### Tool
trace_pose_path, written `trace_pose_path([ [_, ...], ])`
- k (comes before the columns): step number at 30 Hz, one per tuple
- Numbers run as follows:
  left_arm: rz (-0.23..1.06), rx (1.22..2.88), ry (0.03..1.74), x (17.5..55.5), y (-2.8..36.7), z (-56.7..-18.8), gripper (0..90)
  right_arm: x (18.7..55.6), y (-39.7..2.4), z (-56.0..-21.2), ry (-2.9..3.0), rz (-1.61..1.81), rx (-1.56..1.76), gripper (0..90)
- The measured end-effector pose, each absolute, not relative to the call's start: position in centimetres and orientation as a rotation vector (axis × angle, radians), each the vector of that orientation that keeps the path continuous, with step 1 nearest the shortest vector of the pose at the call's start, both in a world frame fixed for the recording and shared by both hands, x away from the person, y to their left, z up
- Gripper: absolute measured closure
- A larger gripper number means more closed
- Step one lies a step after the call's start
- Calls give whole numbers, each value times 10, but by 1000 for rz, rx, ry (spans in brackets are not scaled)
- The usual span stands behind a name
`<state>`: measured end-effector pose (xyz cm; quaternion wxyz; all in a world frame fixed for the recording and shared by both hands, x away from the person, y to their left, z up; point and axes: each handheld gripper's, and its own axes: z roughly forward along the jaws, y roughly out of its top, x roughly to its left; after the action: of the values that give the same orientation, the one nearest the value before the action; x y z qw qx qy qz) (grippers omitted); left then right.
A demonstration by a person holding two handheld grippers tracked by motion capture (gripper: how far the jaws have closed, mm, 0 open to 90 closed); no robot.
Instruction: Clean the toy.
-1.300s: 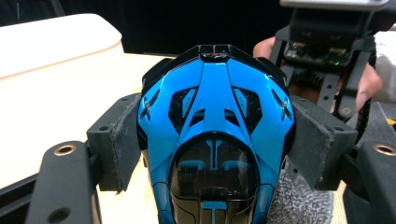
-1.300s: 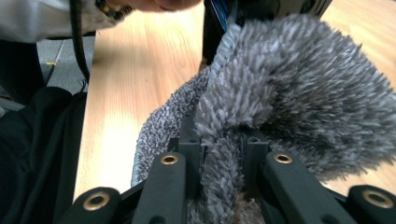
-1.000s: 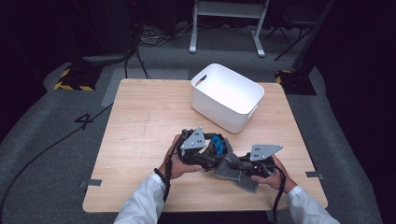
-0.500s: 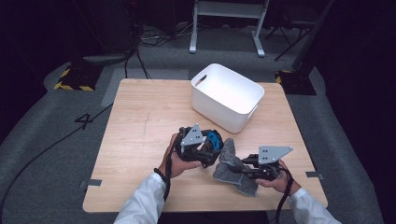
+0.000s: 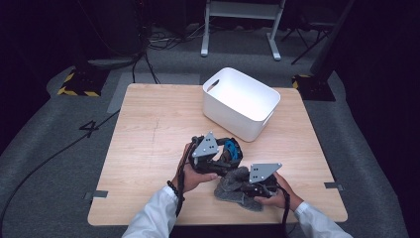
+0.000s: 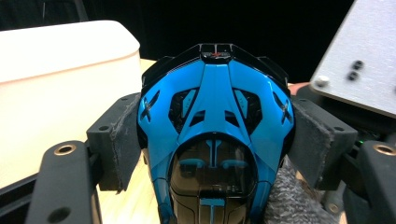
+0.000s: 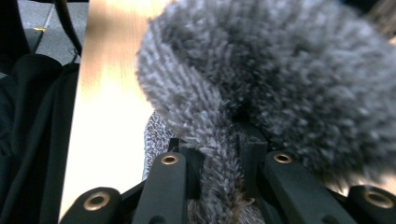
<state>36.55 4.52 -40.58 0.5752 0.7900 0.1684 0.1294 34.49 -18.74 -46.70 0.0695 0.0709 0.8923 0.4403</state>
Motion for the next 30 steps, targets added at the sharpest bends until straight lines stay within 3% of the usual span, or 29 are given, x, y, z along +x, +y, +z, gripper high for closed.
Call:
trace_pose_path([
  [9,300,1841,402,368,54,-403,262,354,-204,-475,2701,1187,278,770],
  [19,291,1872,408,370,45,-412,262,338,-210,-432,2551,1499,182,769],
  [30,296,1872,392,366,46,-410,263,347,-195,-466,2700,1254,227,770],
])
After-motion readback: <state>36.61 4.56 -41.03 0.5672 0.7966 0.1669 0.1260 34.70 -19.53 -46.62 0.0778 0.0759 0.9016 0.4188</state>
